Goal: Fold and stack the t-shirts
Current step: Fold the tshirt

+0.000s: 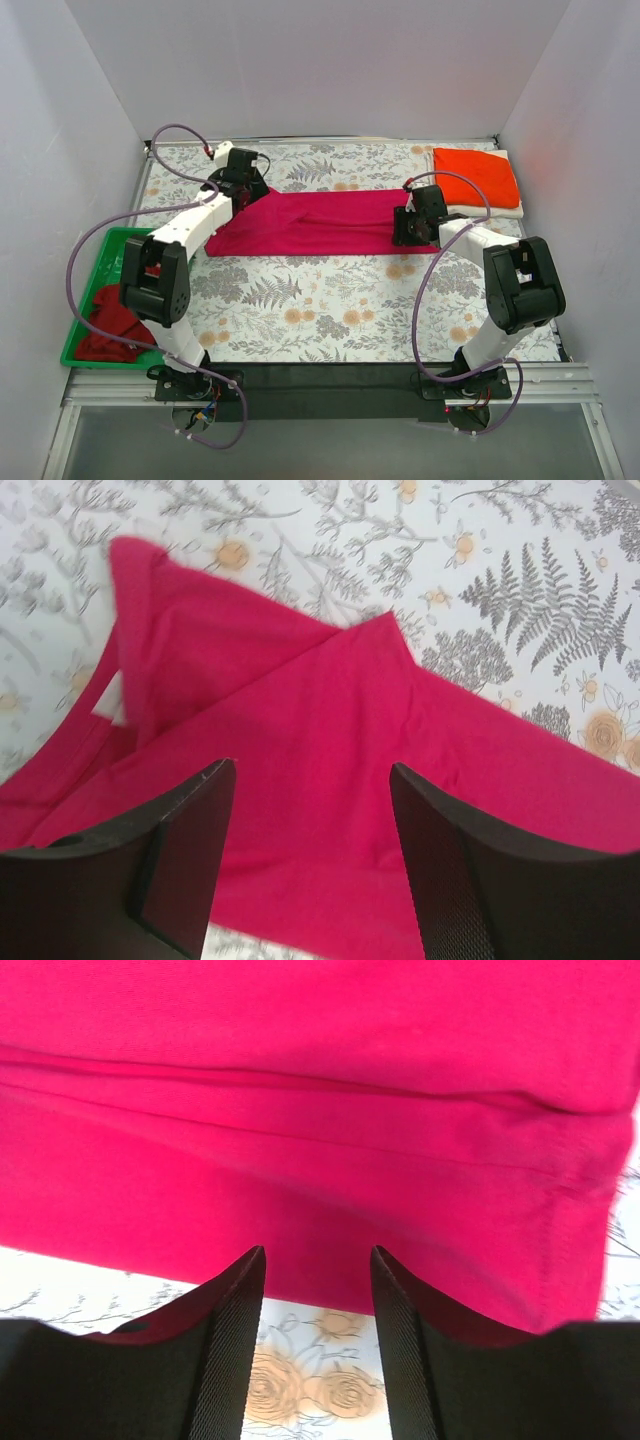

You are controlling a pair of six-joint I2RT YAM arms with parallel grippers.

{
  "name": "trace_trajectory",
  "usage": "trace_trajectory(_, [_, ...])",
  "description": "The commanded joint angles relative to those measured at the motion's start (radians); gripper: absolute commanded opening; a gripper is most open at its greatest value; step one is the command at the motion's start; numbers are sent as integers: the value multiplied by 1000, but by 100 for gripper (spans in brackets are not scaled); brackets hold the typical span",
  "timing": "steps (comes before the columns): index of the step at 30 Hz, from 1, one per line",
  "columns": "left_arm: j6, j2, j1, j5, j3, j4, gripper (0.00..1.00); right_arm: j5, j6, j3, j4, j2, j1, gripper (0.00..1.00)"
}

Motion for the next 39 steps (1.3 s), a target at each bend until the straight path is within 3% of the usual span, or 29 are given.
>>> trace_trajectory(1, [-96,-82,-1,-15,-80,-140,59,92,-12,42,-37,-27,-9,46])
trace_trajectory(7, [-127,-105,0,-38,-232,-127,57,94,-9,68,-112,26,-8,45])
trace_trajectory(10, [-121,-59,5,-54,-234,-119,56,89,5,57,-149,38,-8,45])
trace_trajectory(20, [-67,197,62,-67,-50,-171,56,39,11,-30,-278,52,21,45])
trace_trajectory(24, [26,281,102,-75,114,-174,56,-7,-1,-81,-361,16,76,46])
trace_trajectory(32, [269,488,139,-64,397,-107,57,-240,13,-107,-500,-9,381,46])
trace_trajectory(39, [419,692,163,-81,651,-81,69,-465,-56,109,-548,140,651,46])
